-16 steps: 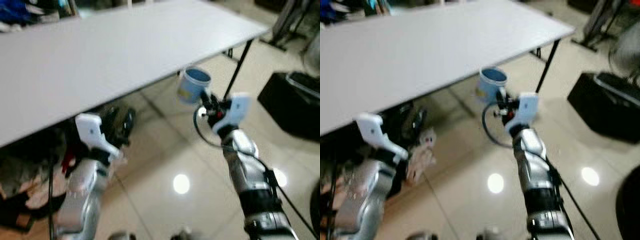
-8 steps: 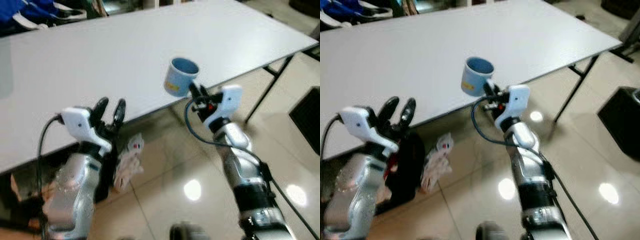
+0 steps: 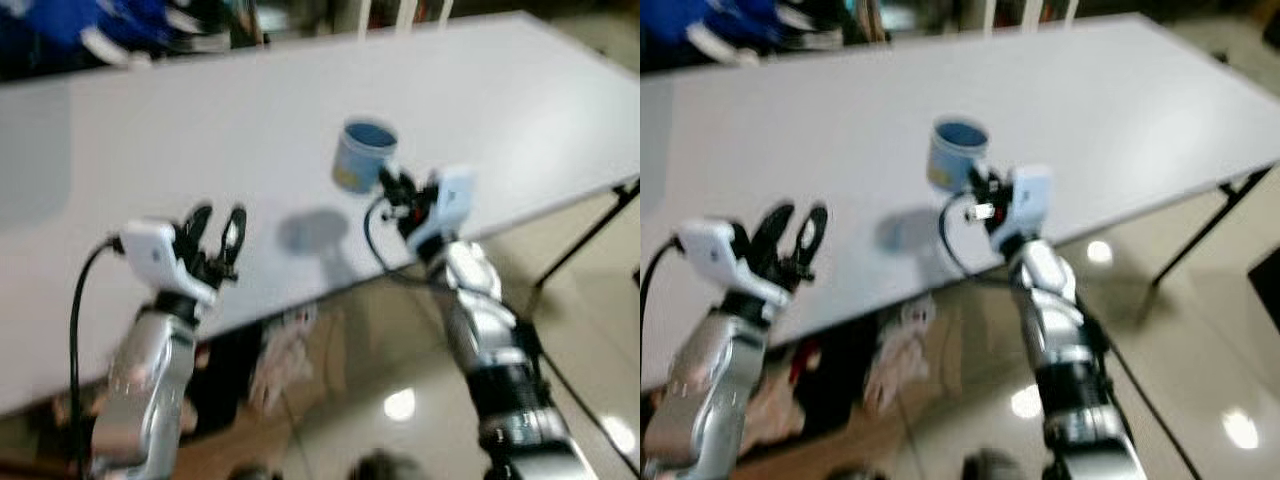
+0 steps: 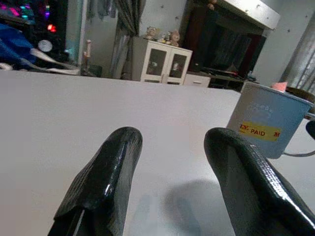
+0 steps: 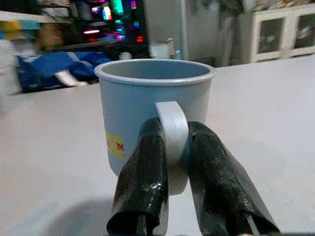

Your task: Setting the table

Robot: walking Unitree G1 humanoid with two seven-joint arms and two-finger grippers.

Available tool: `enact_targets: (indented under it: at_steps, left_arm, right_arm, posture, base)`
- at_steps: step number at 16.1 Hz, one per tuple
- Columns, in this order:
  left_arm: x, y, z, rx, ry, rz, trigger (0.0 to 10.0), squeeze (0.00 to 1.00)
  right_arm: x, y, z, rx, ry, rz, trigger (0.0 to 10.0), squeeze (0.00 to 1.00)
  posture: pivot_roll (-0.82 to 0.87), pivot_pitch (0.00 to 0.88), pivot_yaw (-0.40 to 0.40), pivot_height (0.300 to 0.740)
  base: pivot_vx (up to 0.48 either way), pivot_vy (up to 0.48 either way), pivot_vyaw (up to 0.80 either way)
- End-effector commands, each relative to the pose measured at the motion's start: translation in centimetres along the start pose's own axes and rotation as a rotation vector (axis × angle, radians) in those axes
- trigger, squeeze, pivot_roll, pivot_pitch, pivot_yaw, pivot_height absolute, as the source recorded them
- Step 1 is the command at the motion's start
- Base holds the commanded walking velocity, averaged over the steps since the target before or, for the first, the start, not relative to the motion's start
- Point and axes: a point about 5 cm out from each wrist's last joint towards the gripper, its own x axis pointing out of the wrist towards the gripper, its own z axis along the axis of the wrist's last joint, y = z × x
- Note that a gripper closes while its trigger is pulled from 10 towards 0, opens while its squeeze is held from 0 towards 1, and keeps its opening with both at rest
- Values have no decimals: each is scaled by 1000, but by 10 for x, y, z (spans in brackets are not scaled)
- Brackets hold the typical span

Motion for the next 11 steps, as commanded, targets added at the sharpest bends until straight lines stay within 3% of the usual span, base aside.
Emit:
enact_targets:
  at_steps: [1, 6, 9, 11]
  left_arm:
    - [2, -7, 1, -13, -4, -22, 10000, 0]
    - [0, -9, -1, -18, 16, -17, 10000, 0]
    - [-10, -14, -6, -25, 68, -23, 10000, 0]
    - [-18, -16, -8, -26, 91, -24, 10000, 0]
  right_arm:
    - [0, -8, 0, -62, 3, -29, 10000, 0]
    - [14, -10, -5, -250, 46, -39, 10000, 0]
    - [24, -21, -4, -296, 57, -83, 10000, 0]
    - [26, -23, -5, -279, 60, -95, 10000, 0]
  posture:
    - [-74, 98, -31, 740]
    - [-60, 116, -29, 740]
    - [-45, 149, -23, 740]
    - [-34, 180, -20, 740]
  base:
    - [480, 0, 0]
    - [456, 0, 0]
    - [0, 0, 0]
    - [0, 0, 0]
